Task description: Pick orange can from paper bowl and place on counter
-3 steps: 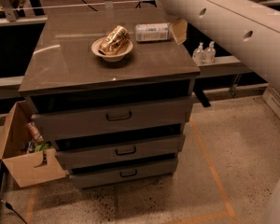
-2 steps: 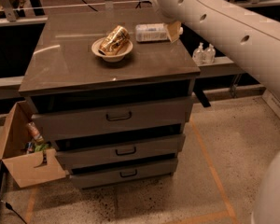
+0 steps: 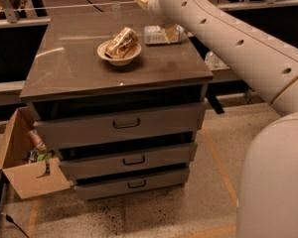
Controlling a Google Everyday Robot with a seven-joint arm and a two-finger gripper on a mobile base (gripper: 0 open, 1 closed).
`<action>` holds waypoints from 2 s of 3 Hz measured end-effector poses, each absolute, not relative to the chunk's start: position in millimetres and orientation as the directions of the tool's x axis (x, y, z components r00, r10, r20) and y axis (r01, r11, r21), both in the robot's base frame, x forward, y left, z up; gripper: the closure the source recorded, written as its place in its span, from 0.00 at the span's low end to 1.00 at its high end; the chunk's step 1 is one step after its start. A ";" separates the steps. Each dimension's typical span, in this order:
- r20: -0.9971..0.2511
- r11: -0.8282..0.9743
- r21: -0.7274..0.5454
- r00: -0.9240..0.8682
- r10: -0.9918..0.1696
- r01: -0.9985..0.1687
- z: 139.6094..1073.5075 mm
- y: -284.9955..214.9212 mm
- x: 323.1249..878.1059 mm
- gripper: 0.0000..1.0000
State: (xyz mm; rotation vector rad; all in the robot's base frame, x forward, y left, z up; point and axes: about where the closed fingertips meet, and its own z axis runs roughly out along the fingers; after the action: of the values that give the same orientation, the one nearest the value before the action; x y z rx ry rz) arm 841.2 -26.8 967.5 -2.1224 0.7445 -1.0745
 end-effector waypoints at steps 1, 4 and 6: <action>0.495 -0.660 -0.735 0.543 -0.679 -0.155 957.5 -9.4 849.6 0.00; 0.604 -0.729 -0.679 0.500 -0.621 -0.085 945.2 49.7 874.9 0.00; 0.577 -0.741 -0.658 0.542 -0.612 -0.136 915.9 63.5 861.3 0.00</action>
Offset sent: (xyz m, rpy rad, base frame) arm 0.0351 0.0711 -0.0088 -0.0967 -0.1244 0.0801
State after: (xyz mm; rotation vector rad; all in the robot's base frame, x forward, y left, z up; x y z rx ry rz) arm 861.3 63.5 915.9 -2.2287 0.6022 -1.1328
